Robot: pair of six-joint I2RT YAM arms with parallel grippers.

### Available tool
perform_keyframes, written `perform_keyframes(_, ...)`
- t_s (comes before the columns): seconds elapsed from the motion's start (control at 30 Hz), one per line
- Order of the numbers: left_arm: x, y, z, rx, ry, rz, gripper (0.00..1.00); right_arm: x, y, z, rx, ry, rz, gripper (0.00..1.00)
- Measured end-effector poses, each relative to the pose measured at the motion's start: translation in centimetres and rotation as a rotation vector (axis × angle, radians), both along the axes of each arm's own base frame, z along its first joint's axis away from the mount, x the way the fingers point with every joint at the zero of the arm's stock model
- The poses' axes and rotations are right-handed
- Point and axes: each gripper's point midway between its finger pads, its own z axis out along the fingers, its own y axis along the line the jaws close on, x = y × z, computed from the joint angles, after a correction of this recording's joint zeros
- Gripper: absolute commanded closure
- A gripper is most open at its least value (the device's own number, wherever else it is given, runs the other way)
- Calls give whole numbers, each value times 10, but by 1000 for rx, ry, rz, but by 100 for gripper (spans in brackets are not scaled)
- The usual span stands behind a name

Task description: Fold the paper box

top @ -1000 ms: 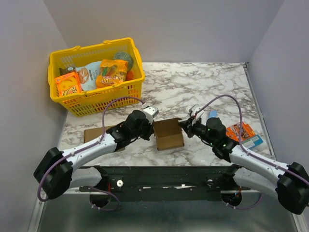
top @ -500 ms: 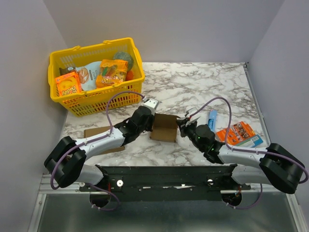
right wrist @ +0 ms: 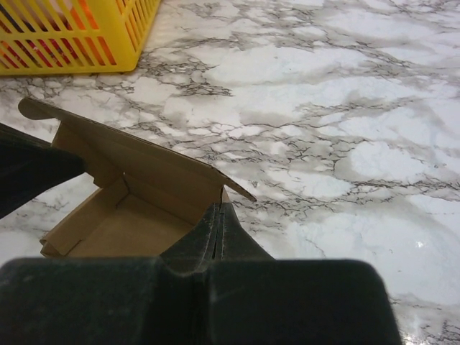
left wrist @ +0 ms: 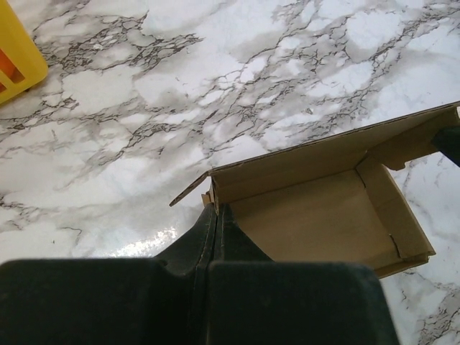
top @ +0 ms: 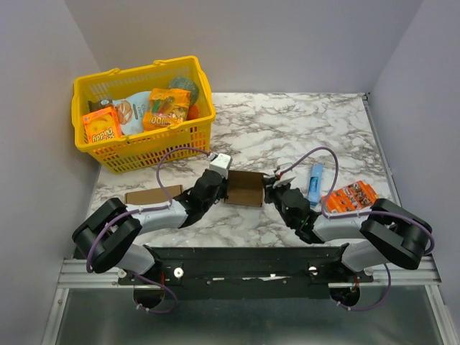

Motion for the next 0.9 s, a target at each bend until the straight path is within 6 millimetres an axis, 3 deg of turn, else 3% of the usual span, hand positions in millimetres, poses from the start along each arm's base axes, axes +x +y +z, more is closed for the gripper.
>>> perform_keyframes(0.5,-4,14,-6,-27,-58,53,100,-6,17,-6,45,65,-6,99)
perform_keyframes(0.9,-10,14,-7,-73,-78,63,100,14,27,18,39,66,-93,99)
